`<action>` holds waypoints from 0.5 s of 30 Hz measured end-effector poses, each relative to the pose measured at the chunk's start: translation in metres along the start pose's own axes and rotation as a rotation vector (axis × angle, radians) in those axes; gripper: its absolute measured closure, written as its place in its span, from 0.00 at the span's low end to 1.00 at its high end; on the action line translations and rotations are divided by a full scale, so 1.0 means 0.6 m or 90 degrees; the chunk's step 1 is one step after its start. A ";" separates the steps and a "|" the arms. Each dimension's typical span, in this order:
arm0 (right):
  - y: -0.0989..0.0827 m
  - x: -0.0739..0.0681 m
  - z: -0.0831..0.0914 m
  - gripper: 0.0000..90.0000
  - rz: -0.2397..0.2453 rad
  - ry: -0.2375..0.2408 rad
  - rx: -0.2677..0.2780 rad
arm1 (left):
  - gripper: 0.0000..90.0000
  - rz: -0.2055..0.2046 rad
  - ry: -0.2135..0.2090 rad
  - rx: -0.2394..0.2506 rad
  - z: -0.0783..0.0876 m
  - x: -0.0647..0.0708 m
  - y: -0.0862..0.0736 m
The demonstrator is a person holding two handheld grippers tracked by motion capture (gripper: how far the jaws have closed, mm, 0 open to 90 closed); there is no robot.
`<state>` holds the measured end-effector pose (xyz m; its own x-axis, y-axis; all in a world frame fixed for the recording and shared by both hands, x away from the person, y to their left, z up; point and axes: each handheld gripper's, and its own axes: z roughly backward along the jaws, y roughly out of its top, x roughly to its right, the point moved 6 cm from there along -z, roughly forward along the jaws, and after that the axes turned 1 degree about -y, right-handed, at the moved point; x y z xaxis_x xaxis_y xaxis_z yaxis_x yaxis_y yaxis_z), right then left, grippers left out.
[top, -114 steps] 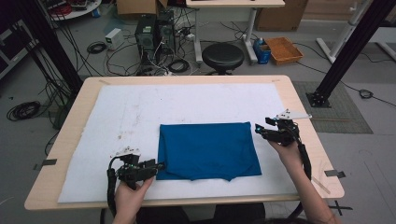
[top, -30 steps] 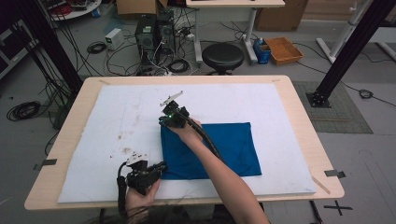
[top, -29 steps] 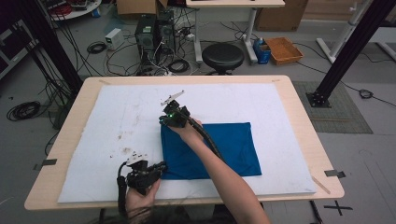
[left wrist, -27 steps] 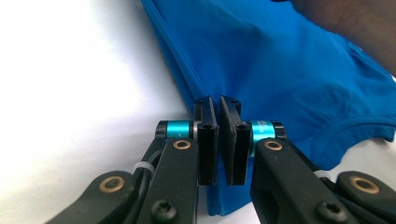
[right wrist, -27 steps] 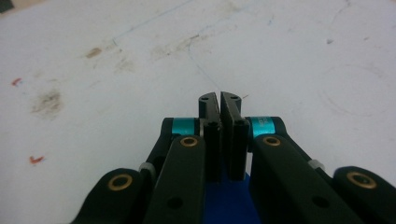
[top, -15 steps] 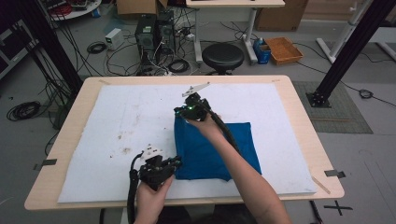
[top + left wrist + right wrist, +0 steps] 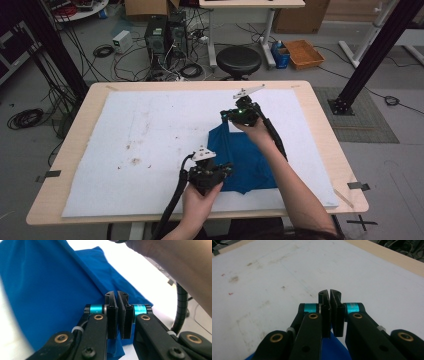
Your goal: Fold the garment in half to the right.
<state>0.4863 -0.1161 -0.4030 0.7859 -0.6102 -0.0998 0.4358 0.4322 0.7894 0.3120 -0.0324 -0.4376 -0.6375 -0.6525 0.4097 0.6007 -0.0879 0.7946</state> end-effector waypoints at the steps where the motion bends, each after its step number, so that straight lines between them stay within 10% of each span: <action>1: -0.006 0.009 0.006 0.98 0.000 -0.007 -0.005 | 0.96 0.000 -0.005 -0.003 -0.009 0.004 0.001; 15: -0.084 0.103 0.073 0.98 -0.037 -0.064 -0.043 | 0.96 -0.013 -0.052 -0.033 -0.116 0.065 0.009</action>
<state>0.4938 -0.2048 -0.4221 0.7116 -0.6980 -0.0798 0.5103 0.4354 0.7416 0.3237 -0.1105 -0.4486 -0.6860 -0.5870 0.4299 0.6097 -0.1414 0.7799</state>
